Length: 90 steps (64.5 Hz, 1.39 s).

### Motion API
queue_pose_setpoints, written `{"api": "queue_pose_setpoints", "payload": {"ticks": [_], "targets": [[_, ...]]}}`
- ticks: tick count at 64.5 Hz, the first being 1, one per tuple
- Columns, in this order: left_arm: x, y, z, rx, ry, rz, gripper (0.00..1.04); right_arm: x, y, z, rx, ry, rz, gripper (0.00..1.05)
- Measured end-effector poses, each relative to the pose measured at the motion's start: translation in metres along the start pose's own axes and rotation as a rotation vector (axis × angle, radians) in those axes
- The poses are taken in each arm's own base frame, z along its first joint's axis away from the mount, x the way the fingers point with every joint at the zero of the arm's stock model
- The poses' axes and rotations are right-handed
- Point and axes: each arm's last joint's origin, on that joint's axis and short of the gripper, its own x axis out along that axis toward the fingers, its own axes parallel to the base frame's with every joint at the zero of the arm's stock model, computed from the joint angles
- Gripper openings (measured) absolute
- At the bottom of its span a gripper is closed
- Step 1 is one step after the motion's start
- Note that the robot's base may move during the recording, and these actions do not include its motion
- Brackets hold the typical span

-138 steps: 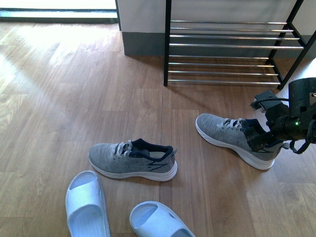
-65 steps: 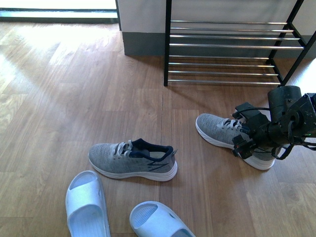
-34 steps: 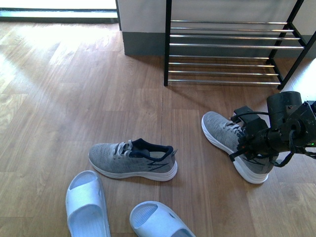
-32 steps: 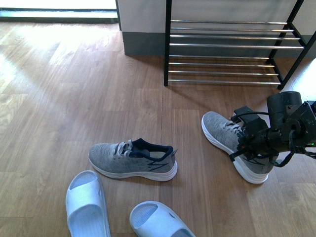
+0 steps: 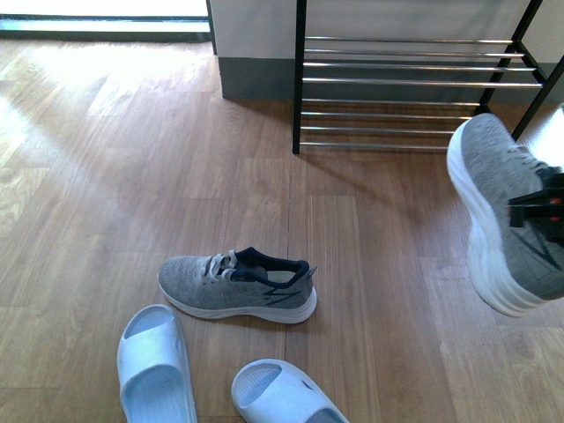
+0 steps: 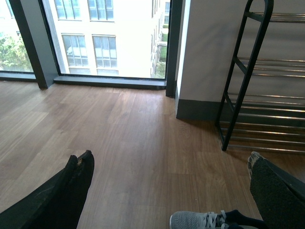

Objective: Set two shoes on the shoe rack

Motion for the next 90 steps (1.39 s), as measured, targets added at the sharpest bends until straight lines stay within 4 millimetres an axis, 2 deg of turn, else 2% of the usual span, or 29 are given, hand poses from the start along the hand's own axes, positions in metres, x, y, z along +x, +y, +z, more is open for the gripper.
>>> {"api": "queue_pose_setpoints", "payload": {"ticks": [10, 15, 22, 31, 38, 90], "targets": [[0.0, 0.0, 0.0, 0.0, 0.0, 0.0, 0.95, -0.06, 0.005, 0.013, 0.036, -0.09, 0.019, 0.01], [0.0, 0.0, 0.0, 0.0, 0.0, 0.0, 0.95, -0.083, 0.007, 0.019, 0.048, -0.146, 0.039, 0.01], [0.0, 0.0, 0.0, 0.0, 0.0, 0.0, 0.95, -0.107, 0.011, 0.02, 0.05, -0.207, 0.063, 0.01], [0.0, 0.0, 0.0, 0.0, 0.0, 0.0, 0.95, -0.134, 0.014, 0.008, 0.075, -0.248, 0.096, 0.01], [0.0, 0.0, 0.0, 0.0, 0.0, 0.0, 0.95, -0.139, 0.015, 0.008, 0.082, -0.268, 0.097, 0.01], [0.0, 0.0, 0.0, 0.0, 0.0, 0.003, 0.95, -0.139, 0.015, 0.007, 0.089, -0.265, 0.1, 0.01]]}}
